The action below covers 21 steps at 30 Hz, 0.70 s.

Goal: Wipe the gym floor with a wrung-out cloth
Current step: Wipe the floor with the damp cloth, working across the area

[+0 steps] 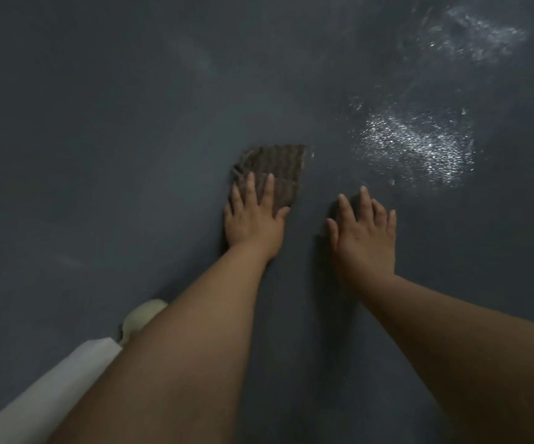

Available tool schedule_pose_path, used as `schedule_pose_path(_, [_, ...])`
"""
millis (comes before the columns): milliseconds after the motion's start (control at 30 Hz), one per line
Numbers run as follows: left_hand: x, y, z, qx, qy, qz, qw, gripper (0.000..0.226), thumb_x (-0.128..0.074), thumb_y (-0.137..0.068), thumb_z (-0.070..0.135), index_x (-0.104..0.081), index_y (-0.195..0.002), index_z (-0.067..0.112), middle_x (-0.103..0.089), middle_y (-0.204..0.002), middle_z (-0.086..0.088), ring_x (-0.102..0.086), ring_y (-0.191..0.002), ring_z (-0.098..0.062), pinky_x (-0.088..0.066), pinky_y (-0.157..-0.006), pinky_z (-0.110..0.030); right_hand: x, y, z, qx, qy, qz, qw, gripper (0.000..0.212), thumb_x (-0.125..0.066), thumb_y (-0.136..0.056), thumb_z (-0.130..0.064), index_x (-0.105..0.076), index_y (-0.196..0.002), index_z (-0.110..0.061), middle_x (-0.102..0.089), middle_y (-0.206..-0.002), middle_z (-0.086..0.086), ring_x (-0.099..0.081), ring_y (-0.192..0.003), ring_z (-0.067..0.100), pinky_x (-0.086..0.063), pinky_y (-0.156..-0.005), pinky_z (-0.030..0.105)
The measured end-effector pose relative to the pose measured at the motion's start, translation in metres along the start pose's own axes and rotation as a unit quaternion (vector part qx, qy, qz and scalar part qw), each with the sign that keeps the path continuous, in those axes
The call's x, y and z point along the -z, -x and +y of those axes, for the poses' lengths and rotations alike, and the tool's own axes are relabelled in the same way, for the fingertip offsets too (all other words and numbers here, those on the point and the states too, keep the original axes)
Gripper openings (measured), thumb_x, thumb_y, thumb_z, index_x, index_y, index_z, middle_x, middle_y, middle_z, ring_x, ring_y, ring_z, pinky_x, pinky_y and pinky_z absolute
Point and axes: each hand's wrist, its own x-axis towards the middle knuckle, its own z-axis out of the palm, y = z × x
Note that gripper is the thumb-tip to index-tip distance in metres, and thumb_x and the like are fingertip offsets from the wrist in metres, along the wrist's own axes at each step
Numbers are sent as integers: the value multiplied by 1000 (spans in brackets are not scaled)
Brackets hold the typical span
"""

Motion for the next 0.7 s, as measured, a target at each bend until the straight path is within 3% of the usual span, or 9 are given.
schedule_pose_path(67, [0,12,-16,77,65,2,995,68,-32,-97,52,2,-151,29,9,-159,-6,-6,-144,-33,-12,-115,-42,-3,5,-9,13,6,-2,1000,53,-24,-101,-41,-17,-151,-23,1,-159,8,-5,-144,28,5,-115,42])
schedule_pose_path(167, [-9,44,-26,104,86,17,991,66,-38,-97,44,-9,-152,20,-3,-158,-11,-15,-142,-32,-13,-115,-39,-13,11,-22,46,-13,28,998,50,-29,-100,-38,-36,-144,-14,-18,-156,15,-22,-139,35,-8,-115,44])
schedule_pose_path(267, [-21,78,-29,69,63,55,994,57,-44,-95,42,-30,-145,18,-28,-150,-10,-30,-134,-29,-22,-110,-38,-18,13,-36,111,-40,66,991,43,-42,-96,-29,-52,-132,-6,-43,-142,20,-40,-126,40,-30,-106,41])
schedule_pose_path(367, [-20,87,-40,13,70,103,992,47,-50,-93,37,-43,-137,22,-48,-130,-5,-42,-119,-27,-29,-97,-36,-12,11,-54,160,-58,31,985,48,-53,-92,-22,-44,-138,-13,-44,-142,9,-36,-126,31,-29,-101,34])
schedule_pose_path(433, [-15,84,-51,-21,60,122,991,50,-56,-91,34,-42,-138,25,-51,-125,-3,-44,-114,-26,-29,-92,-35,-7,6,-64,178,-49,6,983,56,-53,-89,-18,-37,-142,-16,-41,-145,5,-35,-128,30,-30,-102,34])
schedule_pose_path(533, [-5,65,-66,-25,44,109,993,62,-65,-84,36,-39,-140,25,-52,-125,-4,-44,-115,-27,-28,-93,-34,-5,-3,-74,242,32,-10,970,41,-53,-89,-20,-53,-130,-20,-52,-133,4,-41,-120,28,-35,-93,32])
schedule_pose_path(567, [-1,61,-70,-34,46,107,993,55,-67,-83,35,-48,-133,25,-53,-122,-4,-44,-113,-27,-29,-91,-34,-4,-5,-74,254,41,-9,966,33,-53,-89,-19,-60,-122,-19,-56,-126,4,-44,-116,27,-36,-89,31])
schedule_pose_path(633, [0,62,-81,-107,75,144,981,24,-66,-77,25,-69,-100,20,-58,-109,-6,-50,-103,-31,-30,-82,-34,-4,1,-71,250,17,-25,968,26,-55,-87,-16,-64,-112,-16,-60,-117,7,-50,-113,28,-38,-85,30])
schedule_pose_path(700, [-7,66,-91,-187,114,153,964,14,-54,-70,18,-68,-73,14,-64,-103,-7,-58,-94,-31,-31,-77,-30,-6,11,-69,219,-32,-55,974,23,-56,-85,-15,-64,-107,-16,-64,-110,8,-56,-106,30,-39,-77,28])
